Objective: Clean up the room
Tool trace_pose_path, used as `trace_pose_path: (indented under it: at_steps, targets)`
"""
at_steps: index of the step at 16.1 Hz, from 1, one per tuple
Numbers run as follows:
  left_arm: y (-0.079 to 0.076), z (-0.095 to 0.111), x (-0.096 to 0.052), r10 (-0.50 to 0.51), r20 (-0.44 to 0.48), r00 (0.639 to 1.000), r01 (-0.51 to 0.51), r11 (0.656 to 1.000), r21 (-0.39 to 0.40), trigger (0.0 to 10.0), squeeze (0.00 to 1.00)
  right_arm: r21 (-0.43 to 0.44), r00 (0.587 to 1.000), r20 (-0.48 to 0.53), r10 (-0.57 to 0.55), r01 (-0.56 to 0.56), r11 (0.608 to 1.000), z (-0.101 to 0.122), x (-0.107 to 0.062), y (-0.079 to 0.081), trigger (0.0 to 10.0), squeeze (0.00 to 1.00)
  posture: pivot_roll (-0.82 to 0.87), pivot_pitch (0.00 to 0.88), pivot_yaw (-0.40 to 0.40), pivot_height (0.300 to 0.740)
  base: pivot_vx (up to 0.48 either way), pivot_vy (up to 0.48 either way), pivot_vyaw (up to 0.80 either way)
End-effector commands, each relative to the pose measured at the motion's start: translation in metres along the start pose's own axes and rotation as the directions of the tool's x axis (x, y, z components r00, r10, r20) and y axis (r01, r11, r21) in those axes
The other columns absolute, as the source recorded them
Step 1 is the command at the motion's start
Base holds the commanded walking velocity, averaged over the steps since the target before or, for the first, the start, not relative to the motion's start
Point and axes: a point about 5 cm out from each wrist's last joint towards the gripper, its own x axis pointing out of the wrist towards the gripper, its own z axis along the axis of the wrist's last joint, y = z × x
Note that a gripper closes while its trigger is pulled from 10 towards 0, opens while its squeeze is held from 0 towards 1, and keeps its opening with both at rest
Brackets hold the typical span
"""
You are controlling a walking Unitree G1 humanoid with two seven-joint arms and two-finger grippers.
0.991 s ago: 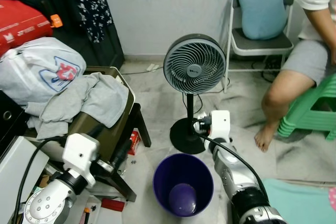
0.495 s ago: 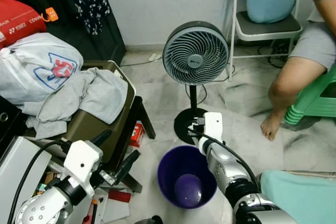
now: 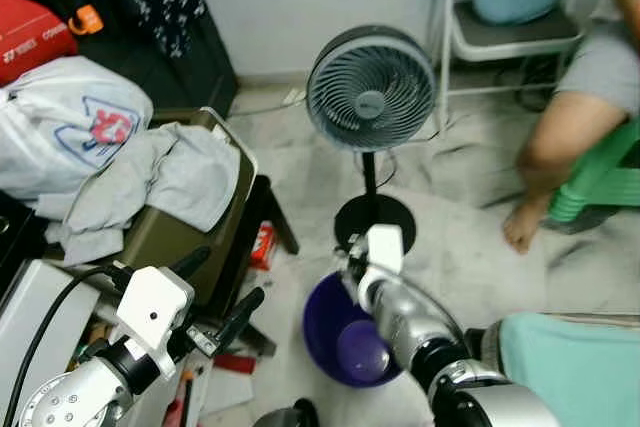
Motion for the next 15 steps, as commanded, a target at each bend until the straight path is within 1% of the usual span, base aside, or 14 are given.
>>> trace_pose_path:
  at_steps: [1, 3, 4, 6, 8, 10, 11, 13, 14, 15]
  targets:
    - [0.003, -0.002, -0.004, 0.016, -0.028, 0.999, -0.016, 1.0, 0.0, 10.0, 0.0, 0.003, 1.0, -0.007, 0.007, -0.007, 1.0, -0.001, 0.0, 0.005, 10.0, 0.0, 0.12, 0.209, 0.201, 0.74, 0.0, 0.0, 0.0]
    - [0.008, -0.006, -0.002, 0.065, -0.027, 0.997, -0.066, 0.998, -0.025, 10.0, 0.0, -0.019, 0.999, 0.027, 0.017, -0.016, 1.0, 0.006, 0.001, 0.006, 10.0, 0.0, 0.1, 0.199, 0.191, 0.74, 0.0, 0.0, 0.0]
    - [0.008, -0.007, 0.002, 0.076, -0.021, 0.997, -0.076, 0.996, -0.036, 10.0, 0.0, -0.039, 0.999, 0.032, 0.017, -0.016, 0.999, 0.008, 0.001, 0.005, 10.0, 0.0, 0.08, 0.194, 0.181, 0.74, 0.0, 0.0, 0.0]
    - [0.003, -0.005, 0.006, 0.043, -0.011, 0.999, -0.043, 0.998, -0.047, 10.0, 0.0, -0.061, 1.0, -0.011, -0.017, 0.017, 0.998, -0.001, 0.0, -0.002, 10.0, 0.0, 0.09, 0.196, 0.18, 0.74, 0.0, 0.0, 0.0]
    - [0.0, -0.005, 0.006, 0.024, -0.018, 1.0, -0.025, 0.998, -0.05, 10.0, 0.0, -0.064, 0.999, -0.028, -0.037, 0.036, 0.997, -0.006, -0.001, -0.007, 10.0, 0.0, 0.09, 0.201, 0.185, 0.74, 0.0, 0.0, 0.0]
    - [0.0, -0.004, 0.004, 0.019, -0.02, 1.0, -0.02, 0.998, -0.052, 10.0, 0.0, -0.048, 0.998, -0.027, -0.049, 0.048, 0.998, -0.007, -0.001, -0.009, 10.0, 0.0, 0.09, 0.209, 0.196, 0.74, 0.0, 0.0, 0.0]
    - [0.0, -0.003, 0.006, 0.013, -0.017, 1.0, -0.014, 0.999, -0.052, 10.0, 0.0, -0.045, 0.998, -0.021, -0.055, 0.054, 0.998, -0.005, 0.0, -0.009, 10.0, 0.11, 0.09, 0.208, 0.201, 0.74, 0.0, 0.0, 0.0]
    - [0.0, -0.002, 0.007, 0.011, -0.015, 1.0, -0.012, 0.999, -0.052, 10.0, 0.0, -0.043, 0.998, -0.019, -0.056, 0.055, 0.998, -0.004, 0.0, -0.008, 10.0, 0.11, 0.1, 0.206, 0.203, 0.74, 0.0, 0.0, 0.0]
    - [0.001, -0.001, 0.008, 0.012, -0.012, 1.0, -0.013, 0.999, -0.052, 10.0, 0.0, -0.046, 0.997, -0.019, -0.069, 0.068, 0.997, -0.004, 0.0, -0.01, 10.0, 0.09, 0.1, 0.207, 0.207, 0.74, 0.0, 0.0, 0.0]
    - [0.001, -0.001, 0.008, 0.012, -0.012, 1.0, -0.013, 0.999, -0.051, 10.0, 0.0, -0.054, 0.997, -0.019, -0.078, 0.077, 0.996, -0.005, -0.001, -0.011, 10.0, 0.02, 0.1, 0.207, 0.207, 0.74, 0.0, 0.0, 0.0]
